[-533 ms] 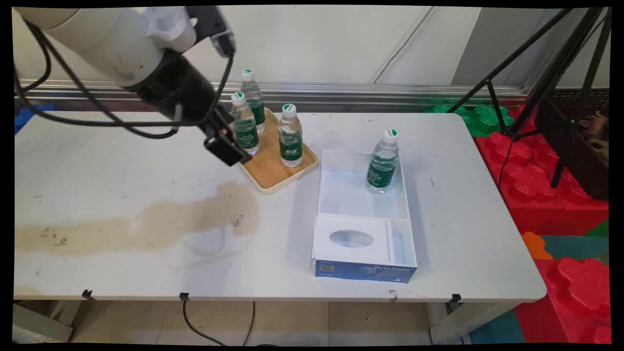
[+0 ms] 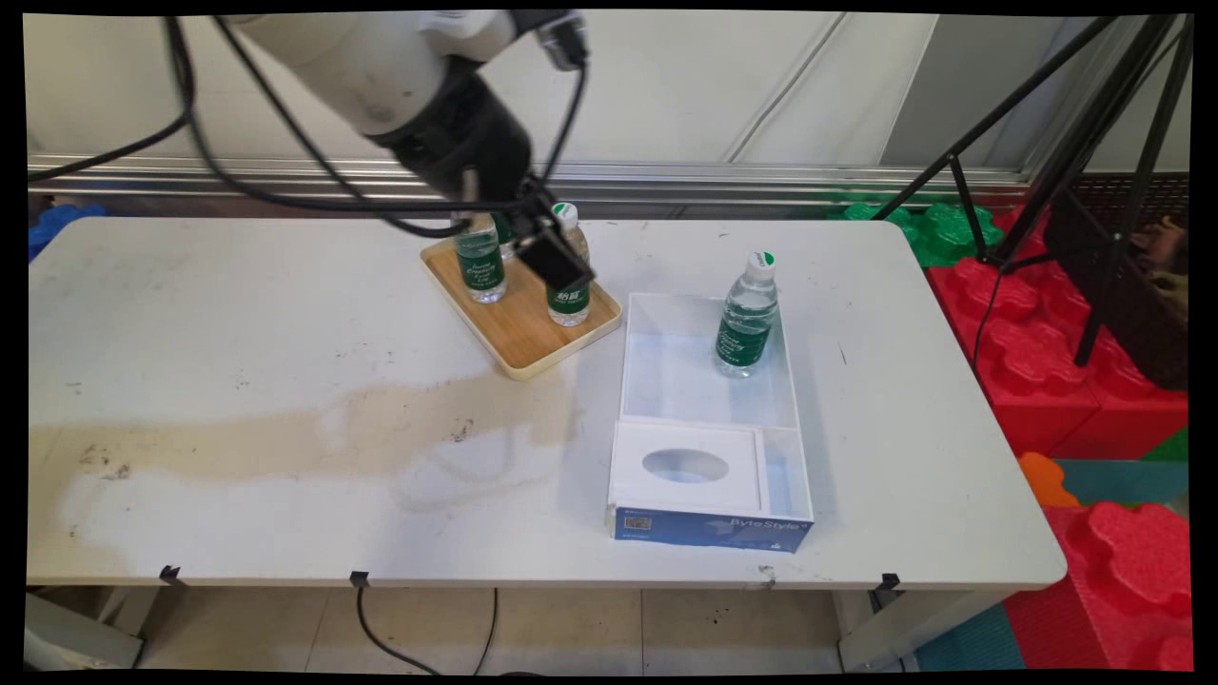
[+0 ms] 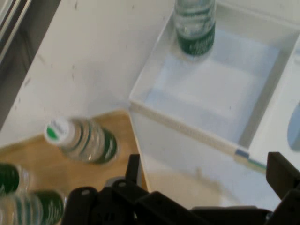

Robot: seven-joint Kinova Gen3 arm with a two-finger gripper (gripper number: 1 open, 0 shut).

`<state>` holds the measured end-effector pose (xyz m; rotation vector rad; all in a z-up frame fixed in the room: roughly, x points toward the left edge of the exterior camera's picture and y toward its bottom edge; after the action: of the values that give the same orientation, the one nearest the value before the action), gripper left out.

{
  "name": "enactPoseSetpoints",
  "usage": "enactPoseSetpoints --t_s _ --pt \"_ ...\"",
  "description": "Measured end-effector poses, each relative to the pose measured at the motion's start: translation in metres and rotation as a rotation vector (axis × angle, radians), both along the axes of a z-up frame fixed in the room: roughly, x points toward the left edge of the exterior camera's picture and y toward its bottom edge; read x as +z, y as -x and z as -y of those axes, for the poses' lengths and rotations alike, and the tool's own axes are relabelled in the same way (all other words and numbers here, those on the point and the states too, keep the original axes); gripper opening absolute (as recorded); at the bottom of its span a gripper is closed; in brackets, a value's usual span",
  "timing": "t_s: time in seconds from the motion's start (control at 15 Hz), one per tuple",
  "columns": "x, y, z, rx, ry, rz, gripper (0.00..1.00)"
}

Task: Pick up the green bottle from the white box

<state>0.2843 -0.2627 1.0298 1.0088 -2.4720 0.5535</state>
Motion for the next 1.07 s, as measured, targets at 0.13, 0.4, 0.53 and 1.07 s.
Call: enactPoseSetpoints --t_s 0.13,0.4,0.53,1.07 --pt "-0.001 0.011 0.010 -0.008 0.007 -0.006 1.00" --pt "-0.014 0.041 0.039 -0.022 0.018 -0.014 1.00" --pt "-0.025 0.054 0.055 -0.016 0.017 -0.015 1.00" --pt "-0.089 0.106 0.120 -0.007 -0.001 -0.009 1.00"
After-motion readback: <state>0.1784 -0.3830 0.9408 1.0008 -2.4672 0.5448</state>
